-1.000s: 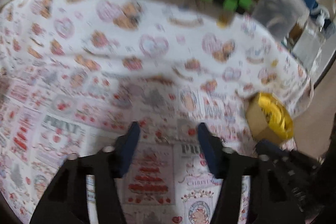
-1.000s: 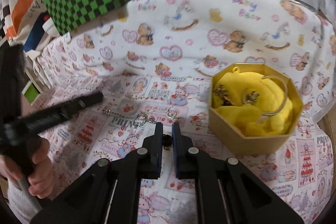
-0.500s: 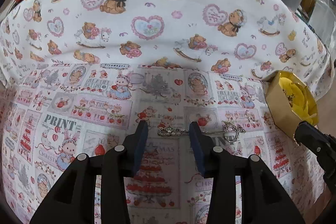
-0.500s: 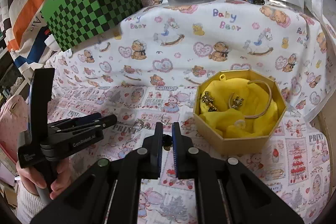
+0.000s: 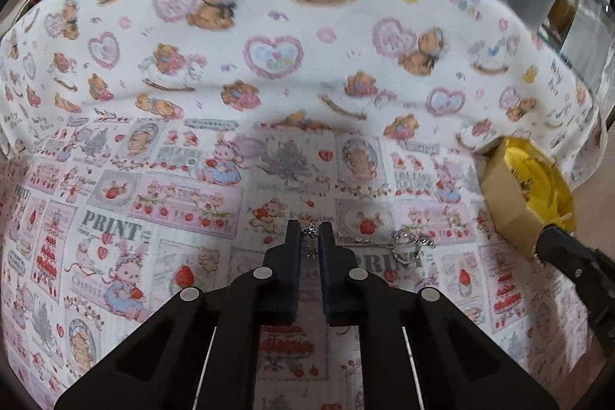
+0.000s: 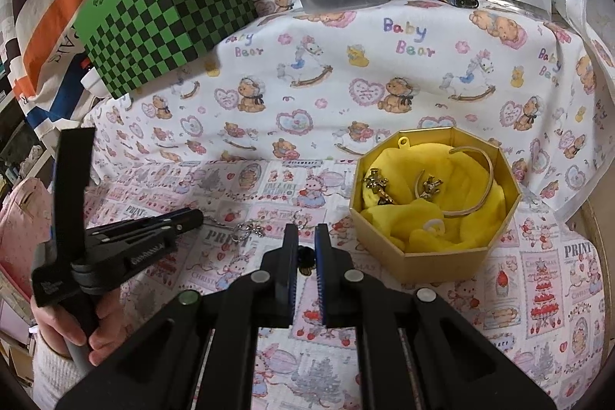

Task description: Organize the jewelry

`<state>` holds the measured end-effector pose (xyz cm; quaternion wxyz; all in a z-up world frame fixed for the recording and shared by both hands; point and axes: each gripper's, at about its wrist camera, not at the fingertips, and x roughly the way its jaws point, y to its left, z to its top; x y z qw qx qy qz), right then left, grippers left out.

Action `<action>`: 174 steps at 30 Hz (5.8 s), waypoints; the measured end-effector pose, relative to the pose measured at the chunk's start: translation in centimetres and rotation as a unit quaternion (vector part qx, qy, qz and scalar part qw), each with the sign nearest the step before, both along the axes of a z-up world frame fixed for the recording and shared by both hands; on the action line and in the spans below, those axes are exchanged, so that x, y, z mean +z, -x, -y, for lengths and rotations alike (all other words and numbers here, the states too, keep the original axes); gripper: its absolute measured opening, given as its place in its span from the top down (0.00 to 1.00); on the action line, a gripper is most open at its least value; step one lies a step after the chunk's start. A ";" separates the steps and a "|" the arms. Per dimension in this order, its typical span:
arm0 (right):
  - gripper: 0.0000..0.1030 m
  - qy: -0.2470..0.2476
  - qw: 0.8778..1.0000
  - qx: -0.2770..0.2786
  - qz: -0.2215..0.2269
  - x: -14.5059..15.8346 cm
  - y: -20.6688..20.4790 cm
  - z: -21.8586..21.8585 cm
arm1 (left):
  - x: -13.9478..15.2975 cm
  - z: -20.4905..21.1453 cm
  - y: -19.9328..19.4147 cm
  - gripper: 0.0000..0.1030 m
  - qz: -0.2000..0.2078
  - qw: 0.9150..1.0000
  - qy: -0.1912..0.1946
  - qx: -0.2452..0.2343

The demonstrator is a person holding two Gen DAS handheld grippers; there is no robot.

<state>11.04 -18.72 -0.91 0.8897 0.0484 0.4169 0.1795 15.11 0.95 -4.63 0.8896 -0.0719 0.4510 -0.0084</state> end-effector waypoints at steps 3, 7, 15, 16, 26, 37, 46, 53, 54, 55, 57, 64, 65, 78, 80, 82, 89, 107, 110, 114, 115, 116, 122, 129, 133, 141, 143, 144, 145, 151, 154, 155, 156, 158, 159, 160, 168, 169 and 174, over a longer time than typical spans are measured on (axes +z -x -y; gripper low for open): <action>0.92 -0.002 1.000 0.000 0.002 0.1 0.1 0.1 | 1.5 -0.6 0.9 0.92 0.021 1.000 -0.009 0.001; 0.92 -0.004 1.000 0.001 0.006 0.3 0.2 0.1 | 3.3 -0.9 2.3 0.93 0.057 0.998 -0.007 -0.006; 0.93 -0.008 1.000 -0.002 0.020 0.8 0.7 0.2 | 8.0 -0.7 5.5 0.93 0.166 0.986 -0.013 -0.025; 0.93 -0.009 1.000 -0.002 0.023 0.9 0.8 0.2 | 8.3 -0.6 5.9 0.93 0.176 0.984 -0.009 -0.028; 0.93 -0.011 0.999 -0.007 0.029 1.2 1.0 0.4 | 9.8 -1.7 7.0 0.93 0.213 0.976 0.023 -0.028; 0.93 -0.045 0.997 -0.013 0.068 3.3 1.7 1.9 | 11.9 -3.8 9.0 0.92 0.234 0.968 0.090 -0.031; 0.93 -0.118 0.986 -0.042 0.109 5.7 2.2 5.9 | 14.3 -2.1 9.6 0.92 0.255 0.964 0.069 -0.046; 0.93 -0.153 0.977 -0.094 0.118 5.6 1.3 9.6 | 15.8 2.3 6.8 0.92 0.239 0.967 0.051 -0.070; 0.93 -0.157 0.976 -0.100 0.116 5.6 1.1 10.2 | 16.0 3.0 6.4 0.92 0.238 0.967 0.050 -0.074; 0.93 -0.163 0.974 -0.107 0.113 5.4 1.0 10.7 | 16.2 3.7 6.1 0.92 0.237 0.967 0.049 -0.078; 0.93 -0.171 0.972 -0.117 0.108 5.1 0.6 11.6 | 16.5 5.5 5.3 0.92 0.231 0.968 0.046 -0.090; 0.93 -0.183 0.971 -0.135 0.073 3.1 -0.9 13.3 | 15.3 10.7 1.8 0.92 0.198 0.974 0.036 -0.101; 0.93 -0.179 0.972 -0.133 0.070 2.9 -1.0 13.2 | 14.8 11.1 1.4 0.92 0.191 0.976 0.037 -0.103; 0.93 -0.158 0.978 -0.127 0.053 1.6 -2.0 12.4 | 10.8 13.8 -1.3 0.92 0.153 0.979 0.068 -0.117; 0.93 -0.161 0.978 -0.127 0.047 1.3 -2.2 12.5 | 10.5 14.1 -1.4 0.92 0.151 0.979 0.066 -0.119; 0.93 -0.158 0.979 -0.124 0.045 1.1 -2.4 12.5 | 10.2 14.4 -1.7 0.92 0.145 0.980 0.062 -0.121; 0.93 -0.152 0.981 -0.118 0.035 0.5 -2.9 12.2 | 8.9 15.8 -1.9 0.92 0.119 0.973 0.078 -0.179; 0.71 -0.143 0.982 -0.107 0.055 1.6 -2.1 11.7 | 12.1 10.5 3.0 0.45 0.220 0.968 -0.030 -0.116; 0.70 -0.144 0.981 -0.109 0.064 2.0 -1.7 11.7 | 12.6 8.6 4.8 0.38 0.248 0.963 -0.045 -0.096; 0.65 -0.148 0.981 -0.107 0.072 2.4 -1.2 11.5 | 12.7 7.0 5.8 0.33 0.255 0.962 -0.050 -0.083; 0.65 -0.148 0.981 -0.106 0.074 2.5 -1.1 11.4 | 12.7 6.6 6.0 0.32 0.254 0.963 -0.049 -0.079; 0.65 -0.147 0.981 -0.105 0.075 2.6 -1.1 11.3 | 12.6 6.2 6.1 0.32 0.252 0.963 -0.049 -0.075; 0.62 -0.135 0.982 -0.090 0.091 3.3 -0.4 10.2 | 11.5 2.9 6.9 0.30 0.245 0.967 -0.046 -0.048; 0.53 -0.125 0.984 -0.073 0.102 3.7 0.2 8.6 | 8.7 -0.7 4.3 0.30 0.145 0.989 -0.028 -0.013; 0.52 -0.107 0.986 -0.066 0.105 3.4 0.4 7.6 | 6.8 -1.5 3.2 0.37 0.085 0.996 -0.029 -0.004; 0.40 -0.079 0.989 -0.059 0.113 2.9 0.7 6.2 | 3.9 -1.1 1.7 0.58 0.035 0.999 -0.012 -0.021; 0.37 -0.074 0.989 -0.056 0.118 2.9 0.9 5.8 | 3.1 -0.9 1.5 0.60 0.021 0.999 -0.012 -0.023; 0.36 -0.071 0.989 -0.054 0.119 2.9 1.0 5.6 | 2.7 -0.7 1.3 0.61 0.015 0.999 -0.013 -0.026; 0.36 -0.069 0.989 -0.051 0.120 2.8 1.1 5.3 | 2.4 -0.5 1.2 0.61 0.011 0.999 -0.016 -0.028; 0.27 -0.030 0.990 -0.030 0.136 2.5 1.9 3.1 | 0.8 -0.2 0.3 0.67 -0.011 0.999 -0.012 -0.034; 0.25 -0.006 0.990 -0.022 0.142 2.1 2.2 2.1 | 0.1 -0.5 -0.1 0.69 -0.020 0.999 -0.006 -0.028; 0.25 -0.002 0.989 -0.021 0.143 2.0 2.2 1.9 | 0.0 -0.5 -0.1 0.69 -0.020 0.999 -0.011 -0.025; 0.24 0.002 0.989 -0.020 0.144 1.9 2.2 1.8 | -0.1 -0.5 -0.1 0.70 -0.020 0.999 -0.017 -0.025; 0.24 0.012 0.989 -0.016 0.144 1.6 2.2 1.3 | -0.1 -0.3 -0.1 0.70 -0.022 0.999 -0.023 -0.025; 0.24 0.016 0.989 -0.015 0.144 1.5 2.3 1.2 | -0.1 -0.3 -0.1 0.70 -0.023 0.999 -0.023 -0.024; 0.23 0.022 0.989 -0.013 0.145 1.4 2.3 1.0 | -0.1 -0.2 -0.1 0.71 -0.023 0.999 -0.024 -0.023; 0.19 0.037 0.989 -0.015 0.144 1.1 2.2 0.8 | -0.6 -0.9 -1.0 0.82 -0.033 0.999 -0.010 -0.016; 0.19 0.037 0.989 -0.016 0.143 1.1 2.2 0.8 | -0.6 -1.0 -1.0 0.82 -0.034 0.999 -0.006 -0.016; 0.19 0.040 0.989 -0.017 0.140 1.1 2.2 0.8 | 0.2 -2.1 -0.5 0.82 -0.024 1.000 -0.004 -0.008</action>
